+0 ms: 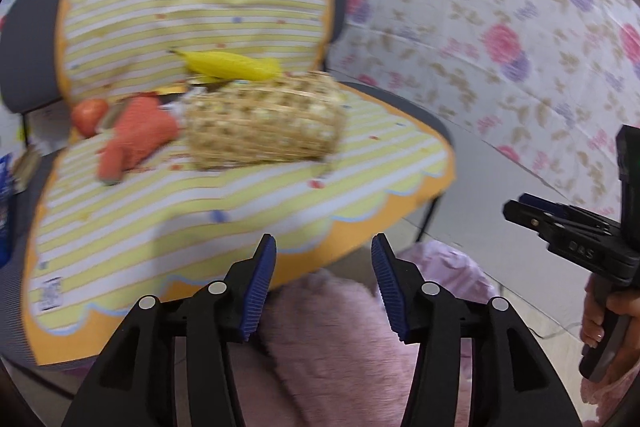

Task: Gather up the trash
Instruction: 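Move both open tools back over the chair mat, then grasp the bamboo basket with the right tool while the left tool grasps the orange glove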

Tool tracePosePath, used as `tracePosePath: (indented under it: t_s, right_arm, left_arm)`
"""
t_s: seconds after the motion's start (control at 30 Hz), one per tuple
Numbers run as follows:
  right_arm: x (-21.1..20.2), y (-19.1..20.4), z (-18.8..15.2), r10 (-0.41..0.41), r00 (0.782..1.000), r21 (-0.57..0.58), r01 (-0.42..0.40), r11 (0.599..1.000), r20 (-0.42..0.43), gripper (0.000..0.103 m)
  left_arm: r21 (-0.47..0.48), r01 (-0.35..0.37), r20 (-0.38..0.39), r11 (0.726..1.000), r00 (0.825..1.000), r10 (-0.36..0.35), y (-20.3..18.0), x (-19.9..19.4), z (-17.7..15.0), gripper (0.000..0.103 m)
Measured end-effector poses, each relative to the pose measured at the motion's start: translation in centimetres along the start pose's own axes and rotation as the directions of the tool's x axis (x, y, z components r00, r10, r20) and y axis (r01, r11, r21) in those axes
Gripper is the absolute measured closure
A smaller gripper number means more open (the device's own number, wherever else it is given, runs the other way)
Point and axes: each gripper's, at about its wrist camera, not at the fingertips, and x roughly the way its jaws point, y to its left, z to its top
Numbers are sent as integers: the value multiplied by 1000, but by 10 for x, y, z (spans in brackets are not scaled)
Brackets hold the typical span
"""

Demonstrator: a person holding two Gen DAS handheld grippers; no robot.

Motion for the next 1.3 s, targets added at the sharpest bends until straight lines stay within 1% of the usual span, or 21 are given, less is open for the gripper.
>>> tracePosePath:
  t_s: [0.13,0.23,0.37,0.47,0.53,0.6,0.63,0.67,0.73,0.8,0.87,1.0,1.1,1.2,1.23,1.27,1.3]
  right_arm:
    - [8,22,10,51,999,-62,-51,997,2,53]
    - [13,39,19,90,996,-111,-88,990,9,47]
    - [18,61,32,139,990,-174,-135,975,13,41]
    - [25,78,42,164,986,-212,-156,965,22,41]
    - [31,85,48,181,983,-222,-171,960,25,41]
    - [39,90,56,213,977,-219,-203,954,23,43]
    - [44,92,60,229,973,-219,-219,951,21,48]
    - [50,94,65,245,969,-220,-235,947,19,50]
    - [60,95,74,274,962,-218,-265,939,13,50]
    - [73,98,82,303,953,-217,-299,929,-12,50]
    - [88,101,87,322,946,-217,-322,921,-40,47]
    - [109,108,89,355,931,-241,-364,900,-82,46]
    - [116,116,87,383,917,-273,-398,876,-110,46]
    - [112,124,80,397,911,-316,-411,855,-113,47]
    - [109,126,79,400,910,-325,-413,851,-109,53]
    - [105,127,77,404,908,-331,-416,847,-105,64]
    - [103,127,77,411,906,-331,-420,845,-102,70]
  left_arm:
    - [-43,-76,6,996,997,76,24,-5,4,50]
    - [-84,-130,13,988,991,131,45,-9,10,45]
    - [-120,-175,24,977,984,179,64,-15,16,42]
    - [-138,-202,29,970,978,208,74,-17,20,41]
    - [-144,-210,24,967,976,216,79,-16,20,41]
    - [-146,-219,14,965,975,223,86,-14,20,41]
    - [-145,-223,11,964,974,227,88,-13,20,41]
    - [-146,-227,6,963,973,230,90,-11,20,41]
    - [-150,-230,-1,961,972,233,97,-9,21,41]
    - [-156,-232,-3,960,972,235,101,-6,22,41]
    - [-159,-234,-5,959,972,236,103,-4,24,41]
    - [-156,-229,-8,961,973,231,103,1,27,41]
    - [-157,-226,-17,961,974,227,104,4,28,41]
    - [-158,-231,-20,960,973,231,104,4,28,41]
    - [-157,-235,-20,959,972,235,105,3,28,41]
    - [-159,-238,-20,958,971,238,105,3,27,41]
    - [-162,-240,-21,957,971,240,106,2,27,41]
